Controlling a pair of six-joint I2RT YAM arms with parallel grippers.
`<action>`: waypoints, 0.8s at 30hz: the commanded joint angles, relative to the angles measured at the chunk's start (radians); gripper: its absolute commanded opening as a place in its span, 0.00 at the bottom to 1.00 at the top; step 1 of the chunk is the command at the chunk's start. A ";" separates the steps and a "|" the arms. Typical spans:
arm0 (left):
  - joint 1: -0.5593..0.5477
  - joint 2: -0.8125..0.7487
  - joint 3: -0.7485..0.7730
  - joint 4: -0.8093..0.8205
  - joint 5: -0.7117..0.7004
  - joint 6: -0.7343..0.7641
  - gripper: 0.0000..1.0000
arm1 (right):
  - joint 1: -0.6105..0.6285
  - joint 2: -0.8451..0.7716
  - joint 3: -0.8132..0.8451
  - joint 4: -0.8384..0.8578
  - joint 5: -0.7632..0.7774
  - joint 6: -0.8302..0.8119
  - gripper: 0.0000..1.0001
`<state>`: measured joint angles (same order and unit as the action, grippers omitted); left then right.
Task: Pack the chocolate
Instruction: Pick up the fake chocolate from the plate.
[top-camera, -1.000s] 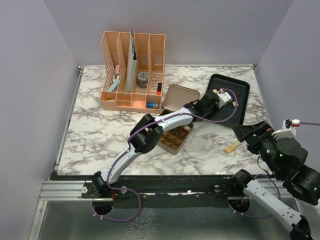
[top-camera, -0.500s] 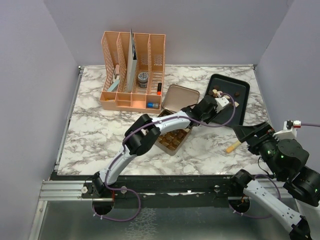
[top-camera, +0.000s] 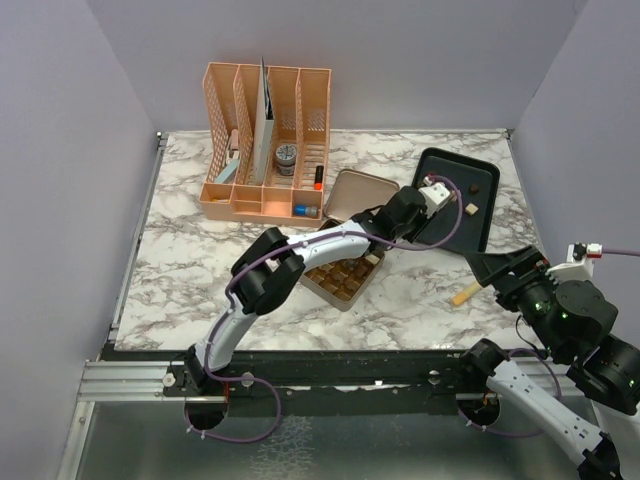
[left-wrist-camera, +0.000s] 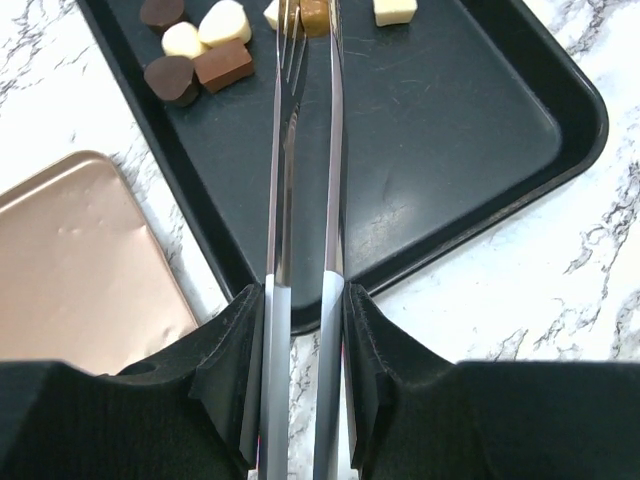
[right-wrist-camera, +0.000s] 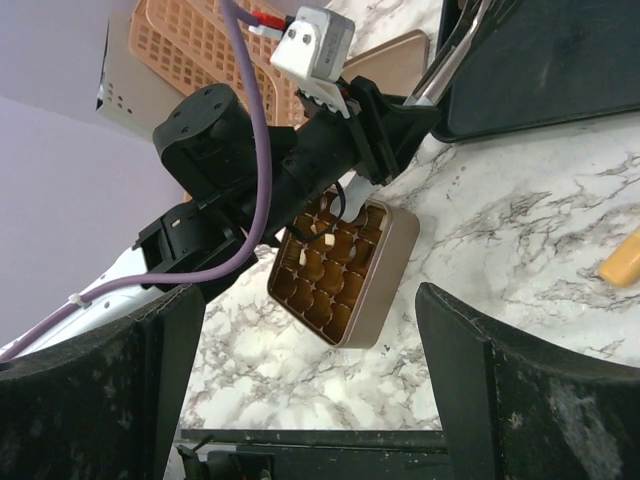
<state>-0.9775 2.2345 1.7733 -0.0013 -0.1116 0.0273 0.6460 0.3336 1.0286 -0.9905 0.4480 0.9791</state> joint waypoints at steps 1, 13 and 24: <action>-0.002 -0.122 -0.059 0.026 -0.074 -0.077 0.20 | -0.003 -0.014 -0.006 -0.032 0.011 0.004 0.91; 0.095 -0.349 -0.171 -0.216 -0.108 -0.310 0.20 | -0.003 -0.020 -0.065 -0.006 -0.004 -0.005 0.91; 0.139 -0.663 -0.365 -0.460 -0.155 -0.327 0.21 | -0.002 -0.019 -0.139 0.009 -0.035 -0.004 0.91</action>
<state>-0.8333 1.7115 1.4761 -0.3435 -0.2287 -0.2802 0.6460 0.3260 0.9173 -0.9882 0.4290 0.9779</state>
